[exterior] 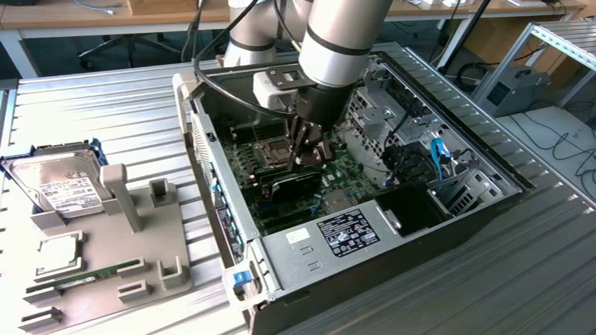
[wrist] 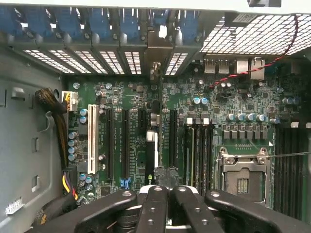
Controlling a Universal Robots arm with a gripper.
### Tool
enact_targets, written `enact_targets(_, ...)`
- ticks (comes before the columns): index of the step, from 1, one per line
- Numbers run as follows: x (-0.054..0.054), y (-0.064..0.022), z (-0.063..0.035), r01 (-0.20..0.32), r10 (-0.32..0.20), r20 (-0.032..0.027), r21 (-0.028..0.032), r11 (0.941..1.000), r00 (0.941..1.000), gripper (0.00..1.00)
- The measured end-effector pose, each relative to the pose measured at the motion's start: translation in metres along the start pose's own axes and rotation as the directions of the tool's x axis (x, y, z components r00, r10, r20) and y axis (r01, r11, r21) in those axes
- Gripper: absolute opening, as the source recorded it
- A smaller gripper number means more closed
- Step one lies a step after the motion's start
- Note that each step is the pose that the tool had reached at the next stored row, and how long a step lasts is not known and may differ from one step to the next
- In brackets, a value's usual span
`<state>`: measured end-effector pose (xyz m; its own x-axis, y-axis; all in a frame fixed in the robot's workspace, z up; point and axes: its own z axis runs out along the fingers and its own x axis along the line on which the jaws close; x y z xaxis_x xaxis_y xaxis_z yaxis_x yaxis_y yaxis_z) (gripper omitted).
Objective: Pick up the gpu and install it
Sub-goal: 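Press down on the gpu until it lock into place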
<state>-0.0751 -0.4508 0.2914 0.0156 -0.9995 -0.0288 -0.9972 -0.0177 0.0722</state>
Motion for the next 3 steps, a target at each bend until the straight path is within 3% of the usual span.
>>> enact_targets(3, 0.0000, 0.0000, 0.0000, 0.000, 0.000, 0.0000, 0.0000, 1.0000, 1.0000, 0.11)
